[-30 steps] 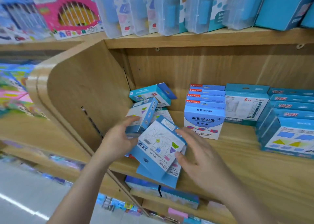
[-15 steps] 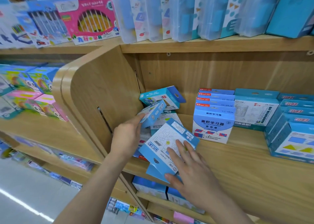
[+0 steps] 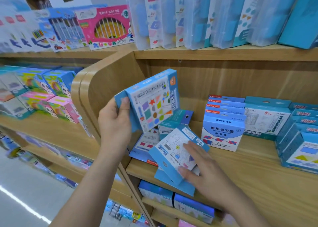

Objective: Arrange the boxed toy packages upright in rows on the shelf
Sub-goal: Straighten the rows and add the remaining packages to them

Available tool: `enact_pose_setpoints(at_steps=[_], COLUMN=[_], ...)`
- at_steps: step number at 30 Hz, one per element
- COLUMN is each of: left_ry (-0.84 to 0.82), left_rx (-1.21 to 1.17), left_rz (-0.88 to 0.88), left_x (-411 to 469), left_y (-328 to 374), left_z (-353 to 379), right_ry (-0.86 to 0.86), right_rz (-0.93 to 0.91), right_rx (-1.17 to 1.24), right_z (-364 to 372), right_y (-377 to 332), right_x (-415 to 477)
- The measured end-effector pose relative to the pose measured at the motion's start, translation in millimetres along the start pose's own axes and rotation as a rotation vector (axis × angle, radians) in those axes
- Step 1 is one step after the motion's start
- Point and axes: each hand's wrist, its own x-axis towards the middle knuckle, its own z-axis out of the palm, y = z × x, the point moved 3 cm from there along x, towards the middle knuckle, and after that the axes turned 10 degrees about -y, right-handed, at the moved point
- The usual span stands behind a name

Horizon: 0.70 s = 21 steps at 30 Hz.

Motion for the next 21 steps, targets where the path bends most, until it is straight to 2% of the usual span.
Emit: enact_pose_setpoints(at_steps=[3,5,6,9,13,15,17,19,21], left_ry=[-0.093,-0.177,-0.215,-0.286,-0.300,-0.373,-0.486,-0.602,-0.634], left_rx=[-0.424,-0.524,-0.540,-0.535,-0.568,-0.580,-0.572,-0.452,-0.302], left_rz=[-0.232,-0.332,-0.373,-0.468,-0.545,-0.562,-0.511,-0.430,-0.368], left_x=[-6.0,-14.1,-18.0,-27.6,-33.1,-36.9,-42.8,-51.8,-58.6], left_y=[4.3,5.5,3.7,-0.5,-0.6,4.7,14.2,21.9,24.2], left_z=[8.8,14.9,17.8,26.5,34.0,36.9,40.8,46.2,51.1], right_ry=[0.174,0.226,0.231,0.256,0.316,0.334,0.367,0.417,0.421], right_rz=[-0.015,-0.090,-0.140,-0.207,-0.140,-0.153,-0.180,-0.191,-0.189], right_rx=[0.663,1.033,1.130,1.219,1.280,1.384,1.495,1.535,1.515], right_z=[-33.8,-56.0,-63.4,-72.2,-64.9,-59.8,-55.8,-53.5,-53.0], right_y=[-14.7,-22.8,-26.2,-31.2,-28.1,-24.5,-21.8,-15.7,-10.4], right_x=[0.0,-1.8,-3.0,-6.6,-12.1,-15.4,-18.4,-22.0,-26.8])
